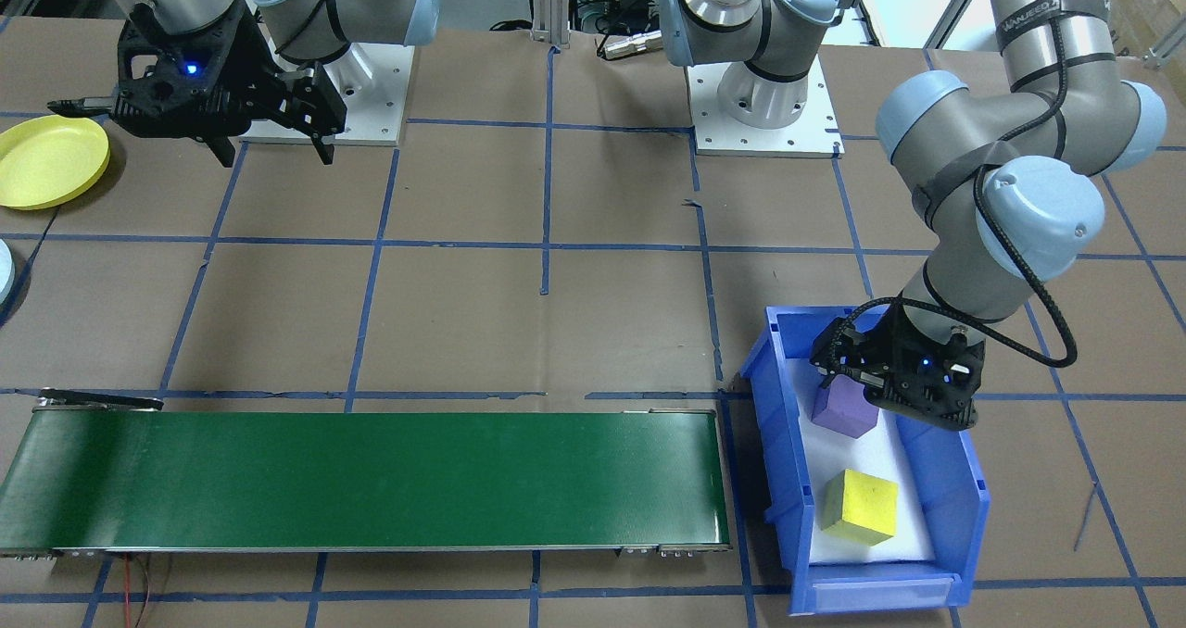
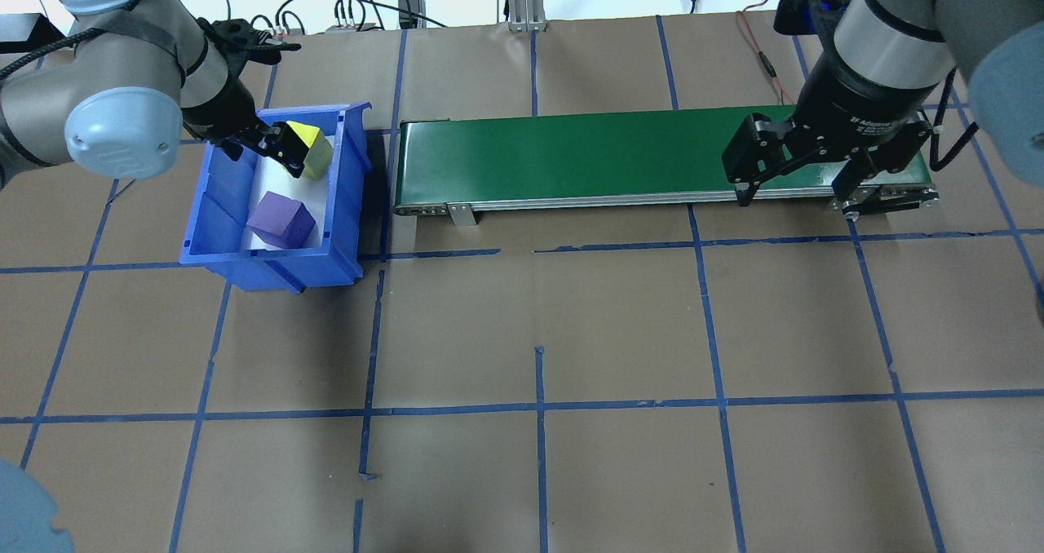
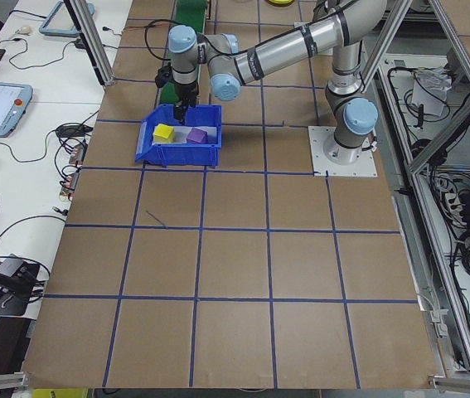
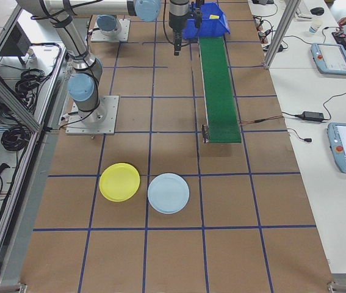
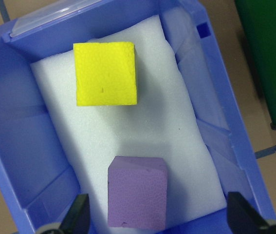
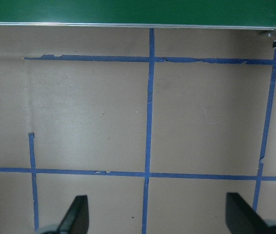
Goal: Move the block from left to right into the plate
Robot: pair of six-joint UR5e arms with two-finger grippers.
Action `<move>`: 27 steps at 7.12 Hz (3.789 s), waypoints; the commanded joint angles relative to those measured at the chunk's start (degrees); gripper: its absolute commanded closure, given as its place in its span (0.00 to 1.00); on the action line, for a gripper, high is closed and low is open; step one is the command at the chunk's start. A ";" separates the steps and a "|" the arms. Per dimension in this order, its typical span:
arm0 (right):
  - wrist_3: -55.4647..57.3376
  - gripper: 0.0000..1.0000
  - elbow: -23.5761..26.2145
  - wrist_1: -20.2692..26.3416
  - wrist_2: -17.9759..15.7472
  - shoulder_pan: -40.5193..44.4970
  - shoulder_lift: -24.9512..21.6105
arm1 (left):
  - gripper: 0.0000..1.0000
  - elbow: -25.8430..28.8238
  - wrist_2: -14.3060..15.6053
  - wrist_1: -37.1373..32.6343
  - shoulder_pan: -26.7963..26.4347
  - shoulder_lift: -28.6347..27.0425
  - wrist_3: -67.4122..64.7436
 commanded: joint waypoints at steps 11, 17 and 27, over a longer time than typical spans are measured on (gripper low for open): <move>0.00 0.00 0.09 0.00 0.25 0.09 0.03 | 0.77 -4.96 0.63 3.17 2.20 -4.22 0.53; 0.00 0.00 0.00 0.00 0.33 0.09 0.03 | 0.77 4.43 1.60 2.11 -11.31 6.79 -15.94; 0.09 0.00 0.09 0.00 -0.28 0.09 0.21 | 0.00 4.36 -6.67 14.96 -16.88 -4.93 -23.11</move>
